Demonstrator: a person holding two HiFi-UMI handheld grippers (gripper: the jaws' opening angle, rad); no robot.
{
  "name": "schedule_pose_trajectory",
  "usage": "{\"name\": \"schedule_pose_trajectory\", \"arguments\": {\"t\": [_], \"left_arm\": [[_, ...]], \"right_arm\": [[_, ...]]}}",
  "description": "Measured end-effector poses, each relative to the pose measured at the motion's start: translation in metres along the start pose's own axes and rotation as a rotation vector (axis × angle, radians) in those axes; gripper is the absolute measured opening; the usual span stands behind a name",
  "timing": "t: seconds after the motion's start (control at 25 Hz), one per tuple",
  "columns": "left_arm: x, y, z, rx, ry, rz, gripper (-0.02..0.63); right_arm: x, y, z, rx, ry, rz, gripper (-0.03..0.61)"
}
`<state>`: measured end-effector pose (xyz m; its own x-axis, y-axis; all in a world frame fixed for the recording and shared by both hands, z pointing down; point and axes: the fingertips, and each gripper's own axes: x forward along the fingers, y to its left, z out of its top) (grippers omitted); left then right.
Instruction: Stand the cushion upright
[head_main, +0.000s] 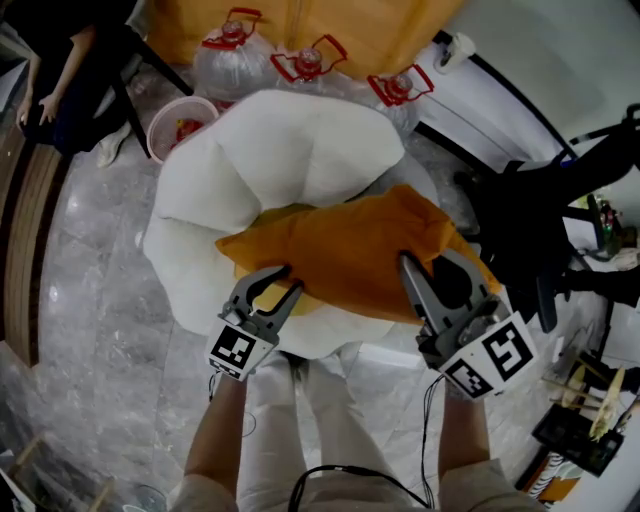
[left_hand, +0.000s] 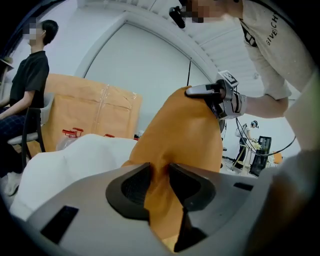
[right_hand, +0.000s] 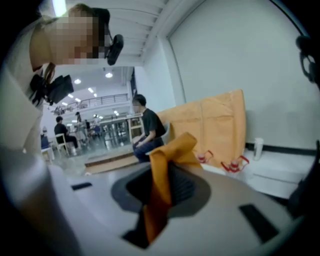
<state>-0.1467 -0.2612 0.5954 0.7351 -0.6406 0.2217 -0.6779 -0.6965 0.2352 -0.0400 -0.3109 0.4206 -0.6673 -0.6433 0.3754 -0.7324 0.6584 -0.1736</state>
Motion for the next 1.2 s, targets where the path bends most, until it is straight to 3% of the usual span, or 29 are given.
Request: {"name": "schedule_pose_trajectory", "arguments": {"t": [0.2, 0.36, 0.68, 0.92, 1.2], "left_arm": [[0.007, 0.004, -0.025, -0.062, 0.038, -0.006, 0.140], [0.007, 0.025, -0.058, -0.143, 0.088, 0.024, 0.140], [-0.010, 0.064, -0.084, -0.112, 0.185, 0.146, 0.141], [-0.021, 0.083, -0.063, -0.106, 0.104, 0.205, 0.114], [-0.021, 0.101, -0.055, -0.126, 0.067, 0.251, 0.081]], "right_arm": [[0.024, 0.019, 0.000, -0.147, 0.059, 0.028, 0.075], [0.062, 0.031, -0.015, -0.200, 0.104, 0.051, 0.075], [0.125, 0.050, -0.030, -0.287, 0.147, 0.075, 0.075], [0.167, 0.058, -0.027, -0.323, 0.138, 0.103, 0.077], [0.208, 0.068, -0.027, -0.382, 0.156, 0.154, 0.077]]}}
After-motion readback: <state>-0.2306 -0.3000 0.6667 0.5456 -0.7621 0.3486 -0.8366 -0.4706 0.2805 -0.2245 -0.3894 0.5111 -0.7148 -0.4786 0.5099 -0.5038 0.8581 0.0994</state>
